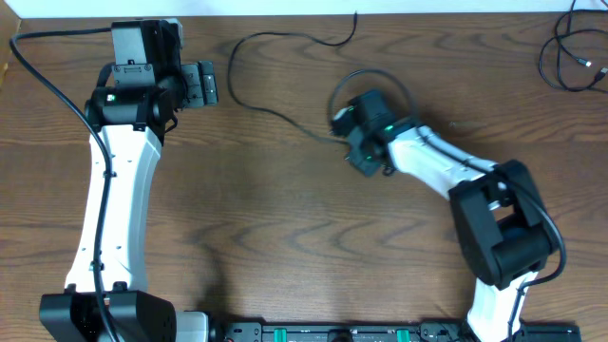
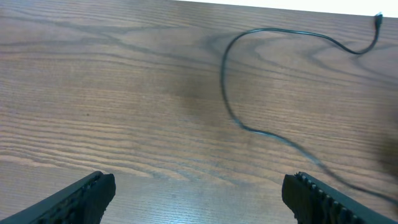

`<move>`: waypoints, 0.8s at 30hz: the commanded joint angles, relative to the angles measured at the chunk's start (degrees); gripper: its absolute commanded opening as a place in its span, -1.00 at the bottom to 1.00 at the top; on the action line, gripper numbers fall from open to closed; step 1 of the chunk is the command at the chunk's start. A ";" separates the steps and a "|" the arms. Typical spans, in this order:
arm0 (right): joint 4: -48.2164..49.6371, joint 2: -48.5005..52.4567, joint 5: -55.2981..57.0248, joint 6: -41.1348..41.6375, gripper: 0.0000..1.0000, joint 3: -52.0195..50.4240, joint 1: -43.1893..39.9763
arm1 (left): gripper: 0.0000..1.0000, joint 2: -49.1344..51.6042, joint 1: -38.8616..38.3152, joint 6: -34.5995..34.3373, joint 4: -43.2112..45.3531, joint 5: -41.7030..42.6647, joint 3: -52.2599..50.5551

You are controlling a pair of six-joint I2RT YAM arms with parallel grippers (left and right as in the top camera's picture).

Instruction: Untangle cables

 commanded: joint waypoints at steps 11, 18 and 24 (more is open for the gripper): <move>-17.73 2.36 3.61 26.34 -0.97 -2.05 -16.81 | 0.83 -0.02 0.24 -0.90 -0.02 -0.33 0.17; -19.74 2.36 5.40 34.75 -0.97 -3.72 -25.51 | 0.83 -0.02 0.24 -0.90 -0.02 -0.33 0.17; -19.93 2.36 5.03 46.16 -0.97 -3.85 -31.58 | 0.83 -0.02 0.24 -0.90 -0.02 -0.33 0.17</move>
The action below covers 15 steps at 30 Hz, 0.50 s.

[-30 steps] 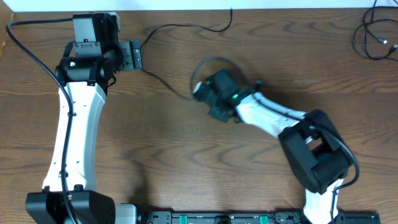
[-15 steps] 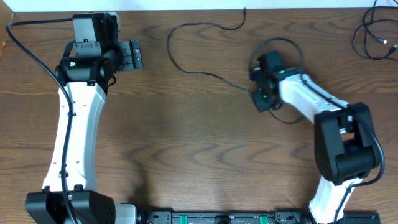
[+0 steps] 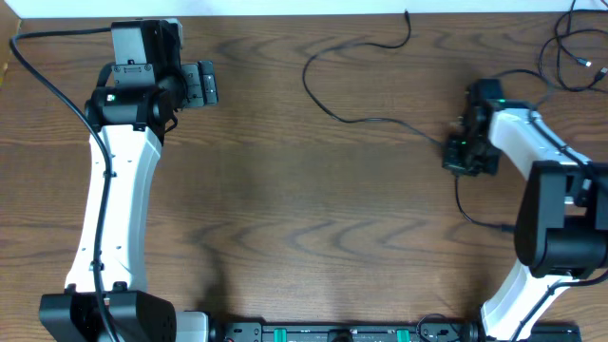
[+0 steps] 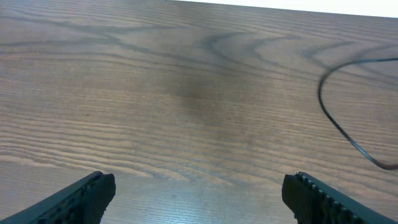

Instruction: Untangle cables

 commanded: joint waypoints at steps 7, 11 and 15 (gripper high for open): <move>4.79 4.22 -7.15 21.31 -0.97 -3.69 -6.14 | 0.83 -0.02 0.24 -0.90 -0.02 -0.31 0.17; 9.07 4.22 -6.43 12.79 -0.98 -3.69 -5.42 | 0.84 -0.02 0.24 -0.90 -0.02 -0.31 0.17; 12.22 4.22 -6.64 -5.53 -0.98 -3.69 -3.85 | 0.84 -0.02 0.24 -0.90 -0.02 -0.31 0.17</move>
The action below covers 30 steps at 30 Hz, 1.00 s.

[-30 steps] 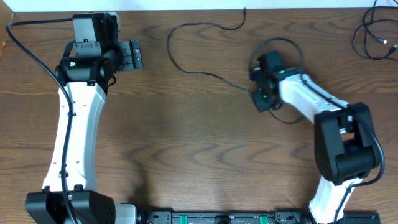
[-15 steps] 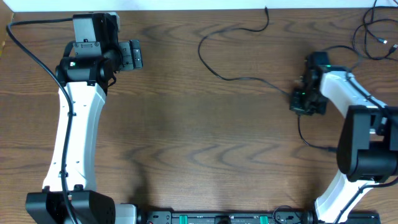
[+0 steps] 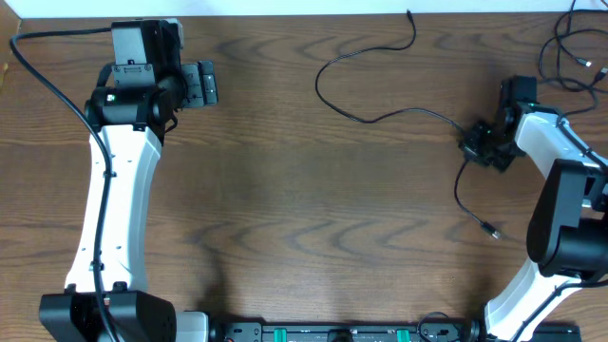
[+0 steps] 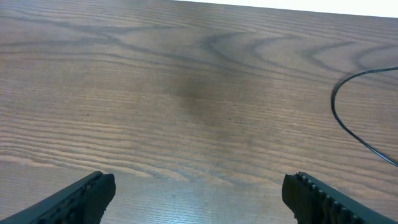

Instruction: Untangle cables

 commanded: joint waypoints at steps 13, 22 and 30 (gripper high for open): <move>2.29 4.26 -23.87 -81.29 -0.98 -2.78 8.90 | 0.84 -0.04 0.24 -0.90 -0.02 -0.31 0.17; 2.14 4.26 -31.63 -92.11 -0.98 -2.78 15.23 | 0.84 -0.04 0.24 -0.90 -0.02 -0.31 0.17; 1.57 4.26 -31.95 -98.38 -0.98 -2.78 18.67 | 0.83 -0.04 0.24 -0.90 -0.02 -0.31 0.17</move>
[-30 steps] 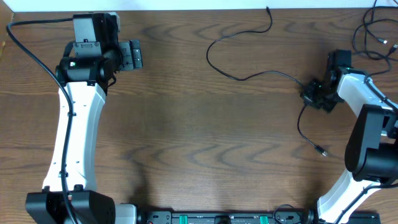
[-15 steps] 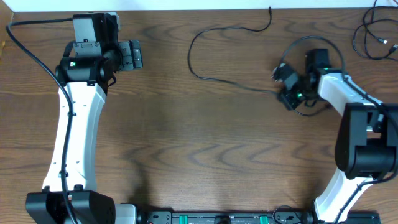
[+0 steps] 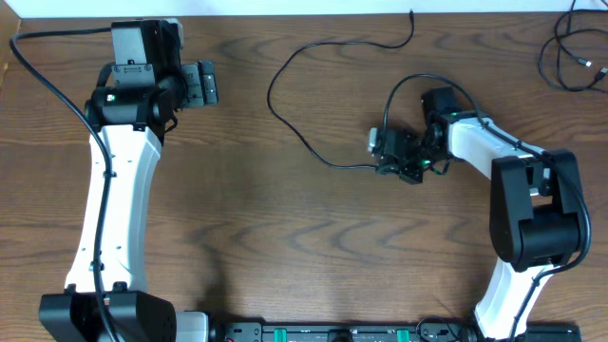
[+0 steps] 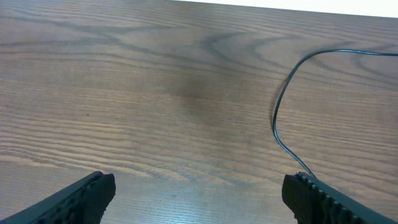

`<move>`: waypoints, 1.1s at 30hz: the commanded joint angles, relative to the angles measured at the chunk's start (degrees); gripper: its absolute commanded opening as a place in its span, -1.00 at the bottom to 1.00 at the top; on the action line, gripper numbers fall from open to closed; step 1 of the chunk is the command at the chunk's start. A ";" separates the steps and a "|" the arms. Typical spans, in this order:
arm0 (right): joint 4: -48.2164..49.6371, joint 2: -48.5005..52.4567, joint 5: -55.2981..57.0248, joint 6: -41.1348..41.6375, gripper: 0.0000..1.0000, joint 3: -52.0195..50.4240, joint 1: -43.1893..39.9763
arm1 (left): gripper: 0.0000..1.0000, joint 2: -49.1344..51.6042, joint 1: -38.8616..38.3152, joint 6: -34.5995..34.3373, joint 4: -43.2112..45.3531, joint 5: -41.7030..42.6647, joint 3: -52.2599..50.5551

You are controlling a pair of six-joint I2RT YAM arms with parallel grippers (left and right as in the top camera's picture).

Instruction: Untangle cables

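Note:
A thin black cable point(image 3: 285, 119) runs from the table's far edge, bends left and down, then leads right into my right gripper point(image 3: 392, 155). That gripper sits mid-table, right of centre, and is shut on the cable. Another stretch of the cable point(image 3: 418, 81) loops over the right wrist. My left gripper point(image 3: 203, 84) hangs at the far left, open wide and holding nothing. In the left wrist view its fingertips point(image 4: 90, 194) show at the bottom corners, with the cable point(image 4: 280, 121) curving across the wood ahead of the right one.
A second bundle of black cable point(image 3: 570, 52) lies at the far right corner. The white left arm point(image 3: 119, 190) runs down the left side. A black rail point(image 3: 332, 332) lines the near edge.
My right gripper has moved from near the right edge back toward the table's middle with the cable in it. The cable's bend now reaches further left. The left arm has not moved.
My right gripper first held the cable near the middle of the table. It was then further right, and later close to the right edge with a loose end trailing below. Now it is back near the middle. The left gripper stayed open and still throughout.

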 commanded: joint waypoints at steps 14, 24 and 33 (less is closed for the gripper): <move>-3.63 0.70 -0.24 -12.63 0.57 -0.20 3.61 | 0.84 -0.02 0.24 -0.90 -0.02 -0.31 0.17; 1.51 -9.81 -0.55 -2.64 0.98 0.55 3.56 | 0.84 -0.02 0.24 -0.90 -0.02 -0.31 0.17; 33.09 -11.50 8.33 44.02 0.98 0.52 2.78 | 0.84 -0.02 0.24 -0.90 -0.02 -0.31 0.17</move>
